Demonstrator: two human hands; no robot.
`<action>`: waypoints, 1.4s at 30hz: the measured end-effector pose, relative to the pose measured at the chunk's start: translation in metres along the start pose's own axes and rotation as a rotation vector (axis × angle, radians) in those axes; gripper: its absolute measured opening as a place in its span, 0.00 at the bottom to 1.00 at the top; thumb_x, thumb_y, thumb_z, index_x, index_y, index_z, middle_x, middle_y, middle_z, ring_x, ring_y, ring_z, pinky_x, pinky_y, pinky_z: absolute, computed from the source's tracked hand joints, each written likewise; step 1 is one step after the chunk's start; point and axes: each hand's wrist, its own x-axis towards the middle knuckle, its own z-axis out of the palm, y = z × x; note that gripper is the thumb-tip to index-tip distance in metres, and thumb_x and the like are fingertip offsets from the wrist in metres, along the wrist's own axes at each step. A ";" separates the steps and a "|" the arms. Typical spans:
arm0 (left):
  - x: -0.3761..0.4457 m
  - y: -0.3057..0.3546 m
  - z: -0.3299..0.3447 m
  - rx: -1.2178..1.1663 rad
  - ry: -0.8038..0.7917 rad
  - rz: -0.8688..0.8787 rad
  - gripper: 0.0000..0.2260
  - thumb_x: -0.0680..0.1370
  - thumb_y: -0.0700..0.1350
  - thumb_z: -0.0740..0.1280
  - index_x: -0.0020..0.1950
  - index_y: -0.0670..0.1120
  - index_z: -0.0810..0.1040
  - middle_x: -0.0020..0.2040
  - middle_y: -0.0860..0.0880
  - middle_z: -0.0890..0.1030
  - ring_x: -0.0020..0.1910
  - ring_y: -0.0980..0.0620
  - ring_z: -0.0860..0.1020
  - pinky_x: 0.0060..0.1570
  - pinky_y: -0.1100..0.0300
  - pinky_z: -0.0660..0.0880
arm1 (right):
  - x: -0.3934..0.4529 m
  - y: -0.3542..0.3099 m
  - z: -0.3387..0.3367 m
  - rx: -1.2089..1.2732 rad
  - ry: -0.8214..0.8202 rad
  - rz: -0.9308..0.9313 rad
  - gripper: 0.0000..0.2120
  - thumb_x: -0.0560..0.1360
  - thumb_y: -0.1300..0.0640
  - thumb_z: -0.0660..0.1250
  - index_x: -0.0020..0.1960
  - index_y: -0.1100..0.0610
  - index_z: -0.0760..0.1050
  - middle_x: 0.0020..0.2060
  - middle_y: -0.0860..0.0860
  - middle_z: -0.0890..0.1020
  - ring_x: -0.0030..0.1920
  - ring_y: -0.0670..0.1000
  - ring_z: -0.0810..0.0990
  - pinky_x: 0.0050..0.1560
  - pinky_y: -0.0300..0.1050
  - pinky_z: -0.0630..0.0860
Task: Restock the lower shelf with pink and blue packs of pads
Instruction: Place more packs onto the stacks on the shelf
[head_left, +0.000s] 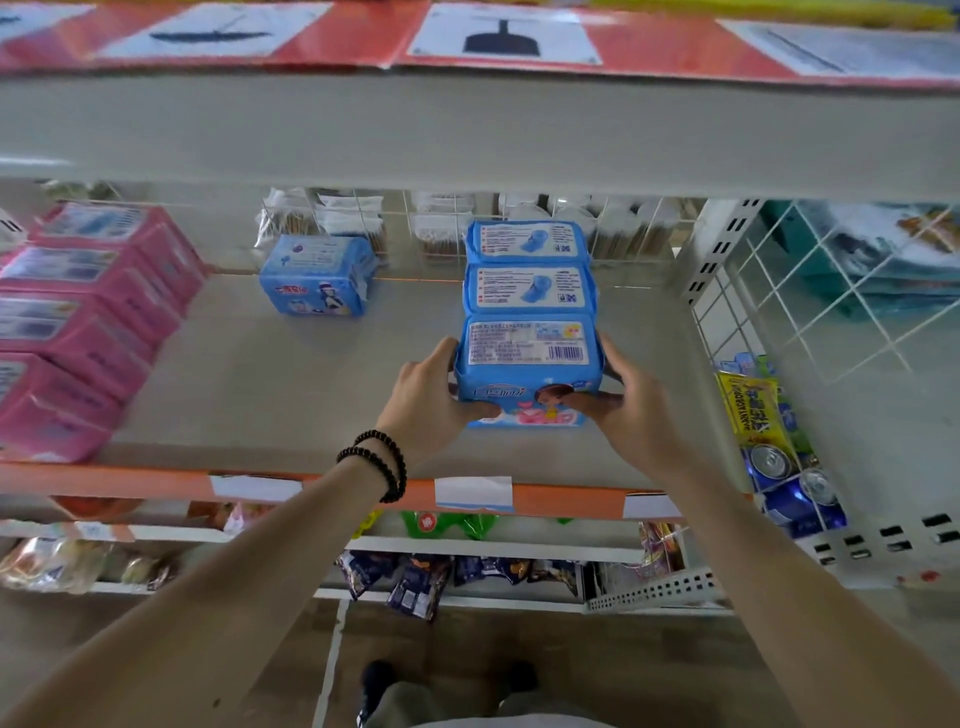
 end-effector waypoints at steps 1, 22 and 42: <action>-0.001 0.001 0.000 0.000 0.003 0.005 0.26 0.69 0.48 0.81 0.61 0.46 0.73 0.58 0.50 0.83 0.49 0.51 0.82 0.46 0.58 0.81 | -0.001 0.001 -0.001 -0.011 0.004 -0.014 0.36 0.70 0.50 0.72 0.75 0.46 0.63 0.63 0.46 0.79 0.66 0.41 0.75 0.57 0.42 0.81; 0.017 0.001 -0.004 0.062 0.003 0.078 0.28 0.68 0.48 0.82 0.63 0.43 0.75 0.57 0.49 0.83 0.49 0.51 0.81 0.43 0.68 0.77 | 0.020 0.024 -0.007 -0.029 -0.021 -0.038 0.33 0.73 0.59 0.75 0.75 0.58 0.67 0.65 0.53 0.79 0.68 0.47 0.75 0.61 0.43 0.79; 0.006 -0.004 -0.001 0.193 -0.016 0.077 0.29 0.72 0.53 0.78 0.66 0.44 0.70 0.61 0.48 0.83 0.54 0.49 0.83 0.53 0.50 0.81 | 0.014 0.026 -0.009 -0.256 0.029 -0.027 0.33 0.74 0.52 0.74 0.76 0.49 0.66 0.76 0.47 0.60 0.73 0.42 0.63 0.65 0.48 0.73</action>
